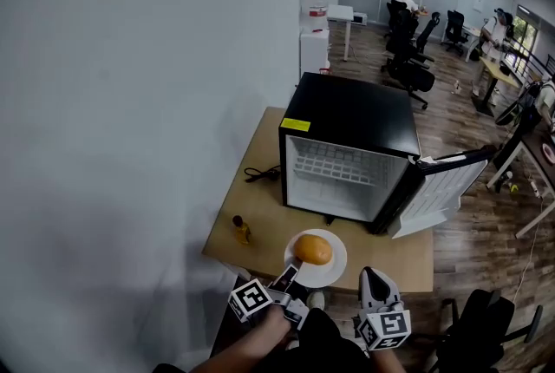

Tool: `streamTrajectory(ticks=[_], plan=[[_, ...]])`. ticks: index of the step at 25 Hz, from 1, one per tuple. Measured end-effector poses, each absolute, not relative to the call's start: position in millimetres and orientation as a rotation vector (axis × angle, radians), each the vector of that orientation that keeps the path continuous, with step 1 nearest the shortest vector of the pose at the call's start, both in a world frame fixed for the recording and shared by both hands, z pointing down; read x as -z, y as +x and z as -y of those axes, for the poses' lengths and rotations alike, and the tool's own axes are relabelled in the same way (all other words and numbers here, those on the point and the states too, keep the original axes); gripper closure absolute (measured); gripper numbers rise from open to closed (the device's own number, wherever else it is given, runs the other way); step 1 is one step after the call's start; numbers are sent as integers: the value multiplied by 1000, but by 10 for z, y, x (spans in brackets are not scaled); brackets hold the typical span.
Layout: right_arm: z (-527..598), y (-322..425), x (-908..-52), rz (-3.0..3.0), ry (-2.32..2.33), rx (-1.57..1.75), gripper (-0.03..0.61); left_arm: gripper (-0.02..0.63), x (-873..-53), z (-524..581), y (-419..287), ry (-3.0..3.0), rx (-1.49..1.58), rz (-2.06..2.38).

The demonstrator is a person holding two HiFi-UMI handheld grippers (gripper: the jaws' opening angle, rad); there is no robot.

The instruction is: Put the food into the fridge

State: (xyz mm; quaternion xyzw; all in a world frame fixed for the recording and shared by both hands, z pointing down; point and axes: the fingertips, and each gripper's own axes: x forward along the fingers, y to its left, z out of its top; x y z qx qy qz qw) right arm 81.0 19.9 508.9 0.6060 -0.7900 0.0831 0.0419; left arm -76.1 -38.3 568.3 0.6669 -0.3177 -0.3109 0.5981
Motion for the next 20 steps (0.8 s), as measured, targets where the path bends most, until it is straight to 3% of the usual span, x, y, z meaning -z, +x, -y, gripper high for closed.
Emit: streamTrajectory(ticks=[20], plan=[[1456, 1072, -5213, 2478, 1740, -254, 518, 579, -5774, 2007, -571, 1516, 786, 847]])
